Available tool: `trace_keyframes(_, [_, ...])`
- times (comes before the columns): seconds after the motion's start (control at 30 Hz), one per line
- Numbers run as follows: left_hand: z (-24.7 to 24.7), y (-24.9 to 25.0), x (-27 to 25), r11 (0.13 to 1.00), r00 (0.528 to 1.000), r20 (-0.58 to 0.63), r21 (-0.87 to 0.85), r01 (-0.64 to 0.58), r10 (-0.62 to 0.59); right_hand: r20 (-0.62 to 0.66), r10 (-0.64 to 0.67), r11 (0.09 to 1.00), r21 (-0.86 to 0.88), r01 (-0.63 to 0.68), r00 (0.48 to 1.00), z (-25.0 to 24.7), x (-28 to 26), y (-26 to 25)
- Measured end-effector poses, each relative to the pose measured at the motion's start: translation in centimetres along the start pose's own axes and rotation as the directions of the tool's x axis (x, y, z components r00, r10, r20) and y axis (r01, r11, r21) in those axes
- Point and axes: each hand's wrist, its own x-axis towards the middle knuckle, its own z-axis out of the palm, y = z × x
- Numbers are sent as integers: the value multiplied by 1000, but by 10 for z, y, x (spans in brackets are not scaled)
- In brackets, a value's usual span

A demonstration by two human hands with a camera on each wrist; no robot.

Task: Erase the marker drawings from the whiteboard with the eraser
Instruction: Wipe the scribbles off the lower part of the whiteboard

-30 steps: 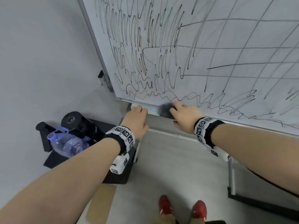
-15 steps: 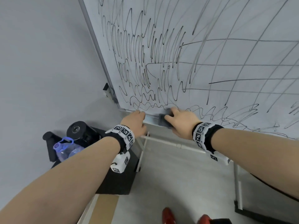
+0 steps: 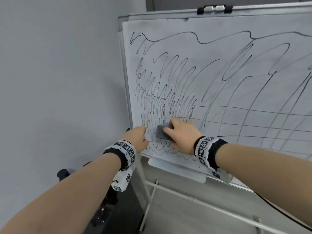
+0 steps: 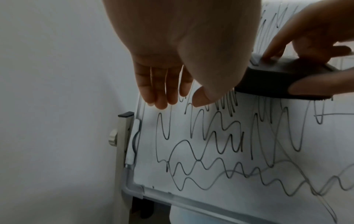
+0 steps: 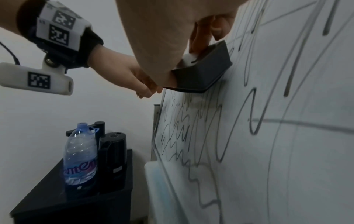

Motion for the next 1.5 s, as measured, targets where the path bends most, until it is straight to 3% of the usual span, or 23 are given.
trace_keyframes(0.13, [23,6,-8,998,994,97,15,-54,52,106,11,1000,23,-13,994,26,-17,-14])
trace_keyframes(0.23, [37,9,-15,997,988,156,68,-25,15,155,9,999,45,-17,988,47,-30,-23])
trace_keyframes(0.47, [51,-1,-19,992,957,281,120,38,-70,143,29,997,62,-38,989,72,-36,-24])
trace_keyframes(0.7, [52,-17,-15,973,960,167,88,213,-225,-5,14,997,-72,-14,1000,82,-29,-21])
trace_keyframes(0.83, [45,-23,-5,955,952,-85,15,297,-295,-113,12,992,-120,-25,994,76,-16,-13])
trace_keyframes(0.93, [36,-26,1,952,934,-194,6,308,-301,-191,10,993,-115,-33,981,62,-4,-7])
trace_keyframes(1.07, [32,-35,12,968,958,-138,-63,244,-250,-291,22,993,-108,-56,956,31,19,-1])
trace_keyframes(1.23, [40,-43,15,980,979,-51,2,199,-198,-348,38,992,-100,-77,937,14,42,3])
trace_keyframes(1.37, [49,-48,9,982,982,-34,16,186,-186,-259,-5,988,-148,-35,966,36,42,-14])
trace_keyframes(1.5, [47,-58,10,974,974,-42,-60,218,-221,-84,-55,980,-197,38,995,62,30,-33])
